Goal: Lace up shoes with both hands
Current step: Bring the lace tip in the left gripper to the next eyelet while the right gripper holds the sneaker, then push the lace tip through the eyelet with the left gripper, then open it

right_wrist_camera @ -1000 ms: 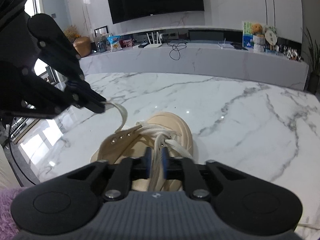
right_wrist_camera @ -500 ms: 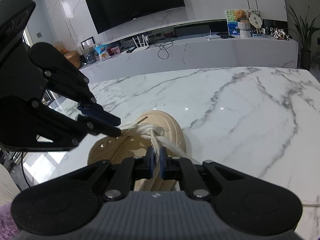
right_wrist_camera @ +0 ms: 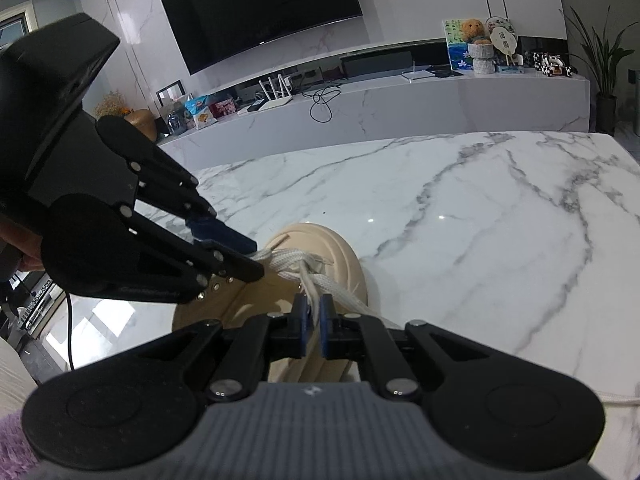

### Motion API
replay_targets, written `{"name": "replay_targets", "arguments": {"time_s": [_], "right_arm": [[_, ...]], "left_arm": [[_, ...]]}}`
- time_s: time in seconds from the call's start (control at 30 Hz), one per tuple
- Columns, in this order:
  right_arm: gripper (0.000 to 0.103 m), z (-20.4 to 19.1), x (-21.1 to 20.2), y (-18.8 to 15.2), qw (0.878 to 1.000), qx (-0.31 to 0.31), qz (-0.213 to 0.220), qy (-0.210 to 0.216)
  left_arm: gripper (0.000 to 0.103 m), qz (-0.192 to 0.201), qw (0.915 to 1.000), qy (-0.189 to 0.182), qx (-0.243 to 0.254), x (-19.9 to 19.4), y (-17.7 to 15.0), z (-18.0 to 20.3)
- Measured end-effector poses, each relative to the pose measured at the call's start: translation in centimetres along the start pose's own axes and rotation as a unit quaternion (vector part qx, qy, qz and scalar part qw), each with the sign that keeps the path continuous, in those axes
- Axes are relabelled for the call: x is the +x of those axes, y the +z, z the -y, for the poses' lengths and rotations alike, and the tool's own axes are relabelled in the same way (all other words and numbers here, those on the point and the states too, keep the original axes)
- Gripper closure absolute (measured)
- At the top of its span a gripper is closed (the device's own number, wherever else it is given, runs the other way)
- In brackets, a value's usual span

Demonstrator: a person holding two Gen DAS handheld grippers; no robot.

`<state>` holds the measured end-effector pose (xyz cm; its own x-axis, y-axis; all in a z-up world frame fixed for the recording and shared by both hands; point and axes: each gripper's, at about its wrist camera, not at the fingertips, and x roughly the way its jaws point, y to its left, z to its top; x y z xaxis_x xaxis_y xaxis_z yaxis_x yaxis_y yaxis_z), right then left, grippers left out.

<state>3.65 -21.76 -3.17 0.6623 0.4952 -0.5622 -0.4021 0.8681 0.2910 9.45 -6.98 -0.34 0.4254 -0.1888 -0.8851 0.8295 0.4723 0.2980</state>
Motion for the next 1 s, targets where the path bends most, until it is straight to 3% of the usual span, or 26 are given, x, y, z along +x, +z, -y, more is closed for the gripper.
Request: {"name": "replay_targets", "arguments": {"time_s": [0.4, 1.0], "right_arm": [[0.095, 0.6, 0.1, -0.2, 1.0, 0.025, 0.001, -0.003], [0.095, 0.4, 0.3, -0.3, 1.0, 0.019, 0.003, -0.007]], "left_arm": [[0.1, -0.006, 0.9966, -0.038, 0.072, -0.6, 0.0, 3.2], [0.1, -0.013, 0.9951, -0.047, 0.087, 0.4, 0.7, 3.5]]}}
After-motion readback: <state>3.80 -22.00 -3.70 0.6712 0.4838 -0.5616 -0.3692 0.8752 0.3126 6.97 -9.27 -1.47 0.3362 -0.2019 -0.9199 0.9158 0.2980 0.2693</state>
